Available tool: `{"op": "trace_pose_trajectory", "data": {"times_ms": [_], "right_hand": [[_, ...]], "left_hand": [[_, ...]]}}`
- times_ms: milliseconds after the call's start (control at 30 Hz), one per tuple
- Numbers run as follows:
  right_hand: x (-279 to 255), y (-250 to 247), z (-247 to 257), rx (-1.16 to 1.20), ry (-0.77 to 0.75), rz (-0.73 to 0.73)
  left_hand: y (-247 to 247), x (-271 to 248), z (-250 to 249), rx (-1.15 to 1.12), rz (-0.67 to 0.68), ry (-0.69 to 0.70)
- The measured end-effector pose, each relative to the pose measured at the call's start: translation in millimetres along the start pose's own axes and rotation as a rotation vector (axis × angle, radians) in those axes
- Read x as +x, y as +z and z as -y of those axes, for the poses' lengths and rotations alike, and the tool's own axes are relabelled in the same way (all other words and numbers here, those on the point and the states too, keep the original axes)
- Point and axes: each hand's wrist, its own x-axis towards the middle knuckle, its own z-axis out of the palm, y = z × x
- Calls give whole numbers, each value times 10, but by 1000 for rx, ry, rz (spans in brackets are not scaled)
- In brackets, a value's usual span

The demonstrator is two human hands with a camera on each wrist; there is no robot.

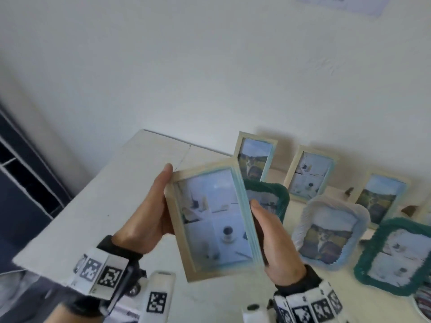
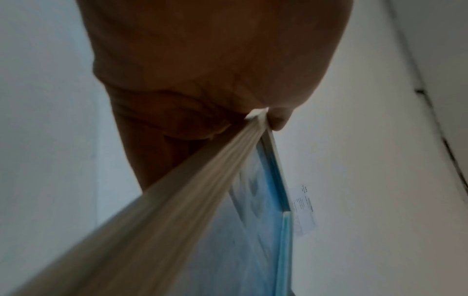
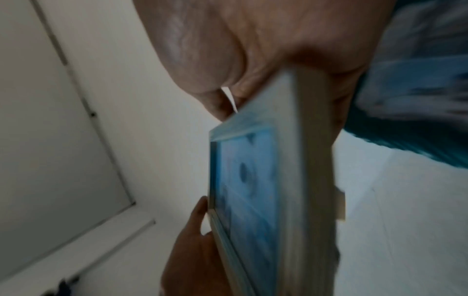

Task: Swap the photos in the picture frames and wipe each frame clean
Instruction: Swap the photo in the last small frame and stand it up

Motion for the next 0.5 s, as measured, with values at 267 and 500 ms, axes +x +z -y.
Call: {"op": "trace_pose_trajectory", "data": {"times_ms": [267,500], "right_hand": [[1134,403,353,-575,-291,-82],[2163,437,266,-809,36,-56]], "left_hand": [[-592,906,-667,317,-131,266],[-707,1965,-638,306,-142,197]]}}
